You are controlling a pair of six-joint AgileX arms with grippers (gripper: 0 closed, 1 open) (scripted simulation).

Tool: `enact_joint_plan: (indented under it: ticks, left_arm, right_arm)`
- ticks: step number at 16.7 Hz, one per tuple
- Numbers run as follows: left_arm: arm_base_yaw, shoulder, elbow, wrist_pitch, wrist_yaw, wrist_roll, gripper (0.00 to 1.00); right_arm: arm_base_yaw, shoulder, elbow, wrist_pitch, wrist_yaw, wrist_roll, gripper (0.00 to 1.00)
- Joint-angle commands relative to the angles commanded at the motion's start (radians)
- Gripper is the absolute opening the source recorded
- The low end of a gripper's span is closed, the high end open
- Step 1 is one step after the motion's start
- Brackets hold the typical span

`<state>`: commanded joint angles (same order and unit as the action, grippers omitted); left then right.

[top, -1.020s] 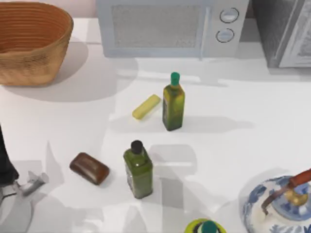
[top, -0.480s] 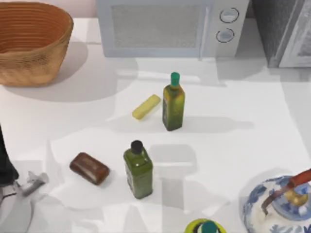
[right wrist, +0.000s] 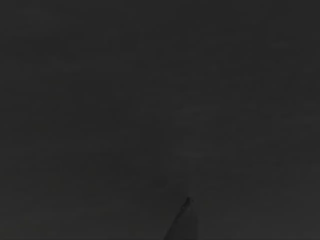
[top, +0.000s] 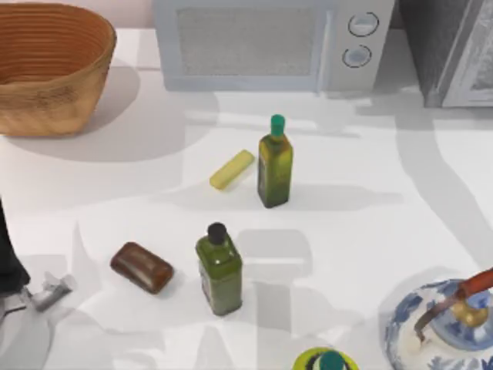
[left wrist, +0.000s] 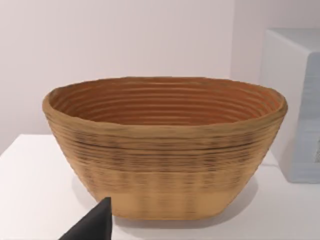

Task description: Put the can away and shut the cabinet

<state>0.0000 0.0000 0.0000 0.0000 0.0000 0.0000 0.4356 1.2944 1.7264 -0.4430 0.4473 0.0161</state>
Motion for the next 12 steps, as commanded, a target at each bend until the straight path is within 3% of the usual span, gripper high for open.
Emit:
enact_joint_plan:
  ticks: [4,12]
  left_arm:
    - [0.0,0.0,0.0,0.0,0.0,0.0,1.0]
    - [0.0,0.0,0.0,0.0,0.0,0.0,1.0]
  right_arm:
    - [-0.025,-0.019,0.01,-0.006,0.017,-0.013,1.0]
    - [-0.106,0.128,0.113,0.039,-0.061,-0.011,1.0]
